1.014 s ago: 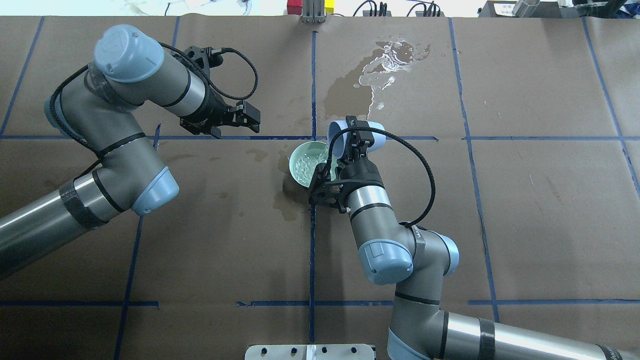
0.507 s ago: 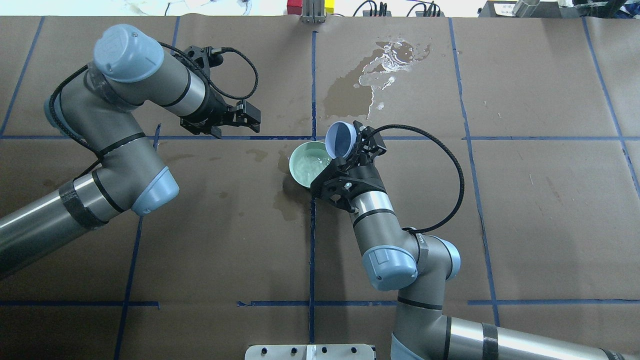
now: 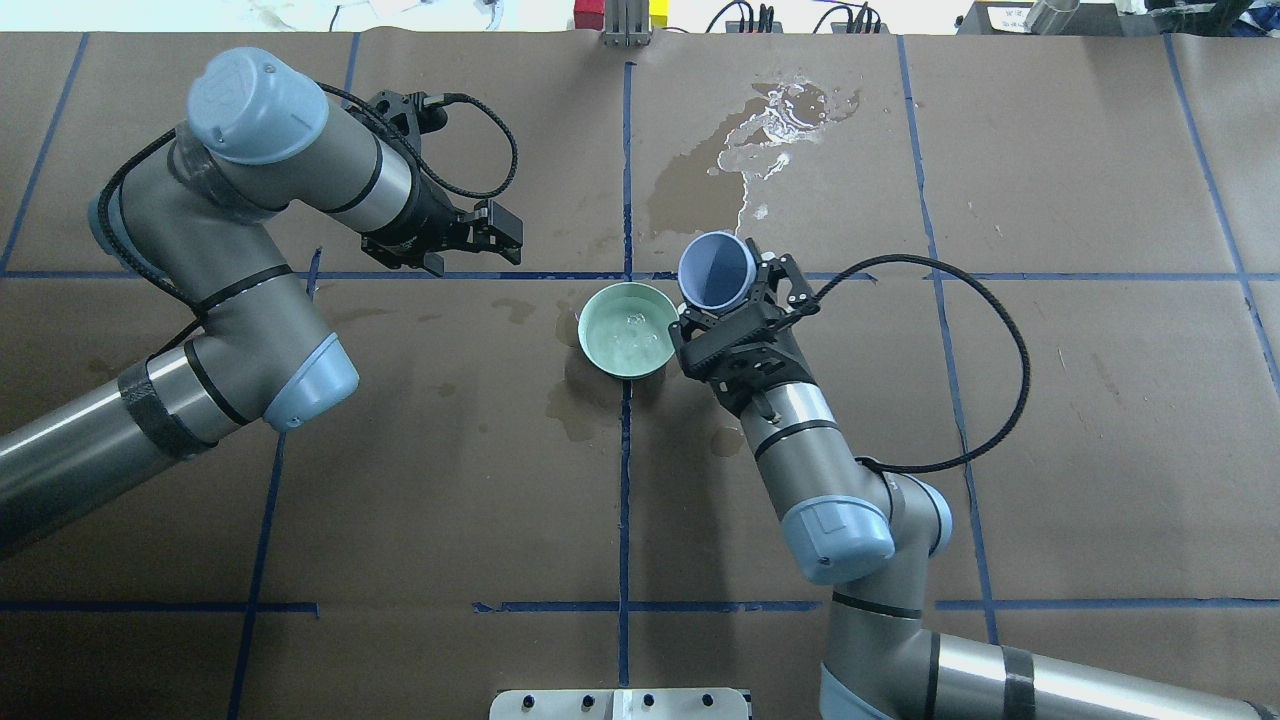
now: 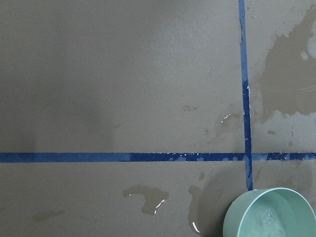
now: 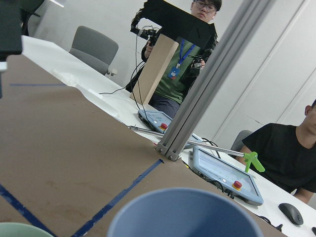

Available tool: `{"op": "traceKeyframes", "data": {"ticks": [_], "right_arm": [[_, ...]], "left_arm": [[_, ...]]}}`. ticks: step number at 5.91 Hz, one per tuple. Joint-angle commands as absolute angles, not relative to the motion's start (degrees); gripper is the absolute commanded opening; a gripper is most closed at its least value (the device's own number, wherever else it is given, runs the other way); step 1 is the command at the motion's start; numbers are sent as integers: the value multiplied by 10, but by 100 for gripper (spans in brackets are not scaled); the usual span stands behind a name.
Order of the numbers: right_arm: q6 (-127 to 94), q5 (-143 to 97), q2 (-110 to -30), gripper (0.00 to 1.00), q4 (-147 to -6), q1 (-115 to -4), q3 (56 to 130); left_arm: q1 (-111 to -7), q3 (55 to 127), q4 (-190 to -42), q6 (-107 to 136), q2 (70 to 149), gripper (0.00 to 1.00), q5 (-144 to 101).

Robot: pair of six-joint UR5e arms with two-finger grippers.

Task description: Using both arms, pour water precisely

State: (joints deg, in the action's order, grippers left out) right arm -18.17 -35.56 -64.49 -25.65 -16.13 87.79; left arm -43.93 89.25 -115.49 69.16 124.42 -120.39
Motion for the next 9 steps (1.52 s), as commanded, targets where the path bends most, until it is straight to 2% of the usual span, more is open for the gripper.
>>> {"op": "traceKeyframes", "data": {"ticks": [1, 4, 7, 9], "right_arm": [[-279, -327, -727, 12, -207, -168, 931], [-391, -332, -839, 12, -205, -192, 973], [-429, -416, -956, 11, -87, -259, 965], [-478, -499, -1017, 5, -27, -317, 953]], "left_arm": [[-439, 894, -1155, 692, 1244, 100, -1203], [-439, 893, -1155, 691, 1243, 100, -1203], [-439, 894, -1155, 691, 1244, 100, -1203], [-439, 894, -1155, 691, 1243, 100, -1203]]}}
